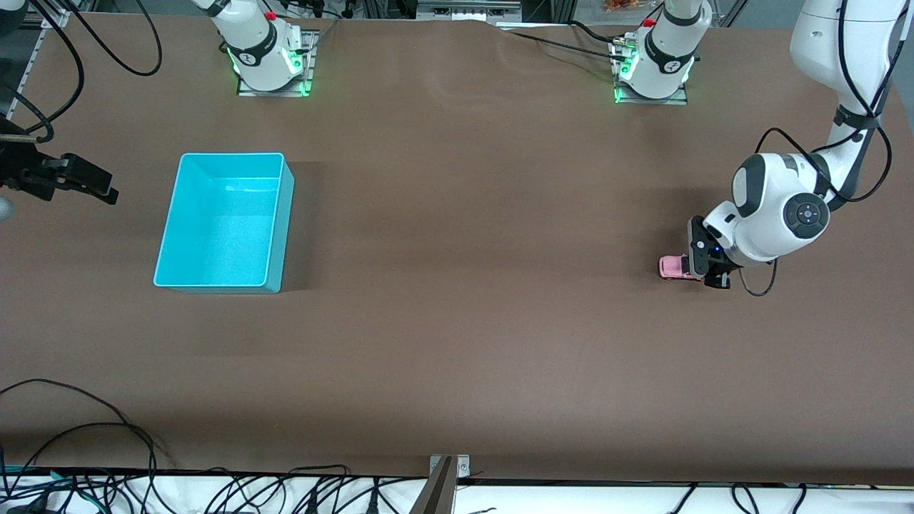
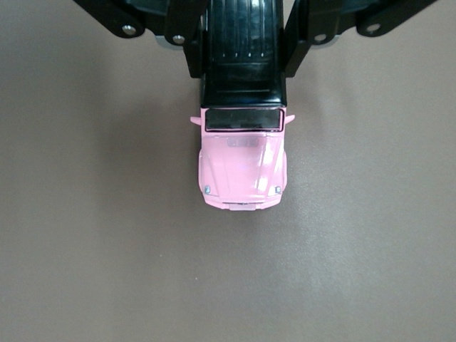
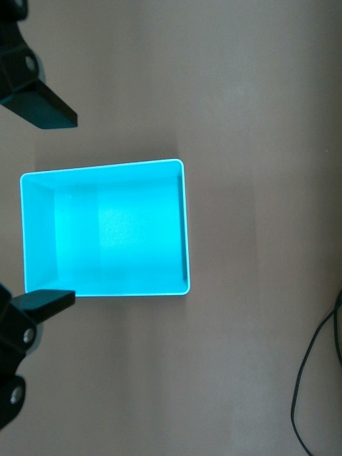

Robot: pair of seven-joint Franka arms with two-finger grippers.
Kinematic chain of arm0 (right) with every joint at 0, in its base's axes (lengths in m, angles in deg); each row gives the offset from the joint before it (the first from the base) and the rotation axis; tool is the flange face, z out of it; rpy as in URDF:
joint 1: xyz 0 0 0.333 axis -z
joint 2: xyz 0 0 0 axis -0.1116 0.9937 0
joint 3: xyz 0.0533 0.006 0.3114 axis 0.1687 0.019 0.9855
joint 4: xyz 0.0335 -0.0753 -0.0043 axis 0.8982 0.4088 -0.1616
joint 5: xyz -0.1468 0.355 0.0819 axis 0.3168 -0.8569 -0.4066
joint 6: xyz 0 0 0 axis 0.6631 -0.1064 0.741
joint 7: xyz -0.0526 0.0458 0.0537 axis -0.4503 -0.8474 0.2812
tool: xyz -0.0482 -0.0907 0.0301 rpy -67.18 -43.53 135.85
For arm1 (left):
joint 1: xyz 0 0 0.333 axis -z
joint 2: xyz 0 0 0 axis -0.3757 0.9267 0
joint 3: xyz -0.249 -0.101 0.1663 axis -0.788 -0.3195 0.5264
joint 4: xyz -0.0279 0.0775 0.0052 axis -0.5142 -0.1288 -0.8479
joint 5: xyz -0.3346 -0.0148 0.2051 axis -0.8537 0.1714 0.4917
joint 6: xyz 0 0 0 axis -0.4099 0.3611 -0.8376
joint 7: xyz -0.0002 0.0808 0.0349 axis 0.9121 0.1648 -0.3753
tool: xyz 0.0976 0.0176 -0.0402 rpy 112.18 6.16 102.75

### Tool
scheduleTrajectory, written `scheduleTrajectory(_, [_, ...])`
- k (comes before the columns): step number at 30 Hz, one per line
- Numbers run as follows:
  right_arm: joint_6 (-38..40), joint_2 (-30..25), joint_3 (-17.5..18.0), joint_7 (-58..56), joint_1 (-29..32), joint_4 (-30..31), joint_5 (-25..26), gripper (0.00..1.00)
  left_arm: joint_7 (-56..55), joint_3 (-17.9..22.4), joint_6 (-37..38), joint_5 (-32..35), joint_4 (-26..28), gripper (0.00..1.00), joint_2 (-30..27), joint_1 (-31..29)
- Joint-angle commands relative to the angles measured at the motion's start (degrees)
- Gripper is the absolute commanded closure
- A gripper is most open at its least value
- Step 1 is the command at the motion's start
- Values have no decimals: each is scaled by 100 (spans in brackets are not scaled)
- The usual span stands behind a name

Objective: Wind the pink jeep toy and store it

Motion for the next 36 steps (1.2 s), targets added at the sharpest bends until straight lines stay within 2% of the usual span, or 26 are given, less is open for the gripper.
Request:
scheduleTrajectory(1, [26, -49, -5, -82, 19, 4, -53, 0, 450, 1, -52, 143, -76, 83, 327, -297])
scheduleTrajectory(7, [26, -49, -5, -82, 19, 4, -53, 0, 546, 27, -44, 143, -314, 81, 537, -578])
scheduleTrajectory(24, [26, -49, -5, -82, 19, 4, -53, 0, 1909, 27, -44, 143, -1368, 81, 1249, -1836])
scheduleTrajectory(28, [26, -41, -5, -82, 19, 4, -53, 0, 2006, 27, -44, 143, -1404, 82, 1250, -2064])
scheduleTrajectory(36, [26, -49, -5, -82, 19, 4, -53, 0, 1997, 27, -8, 134, -1448, 79, 1232, -2082])
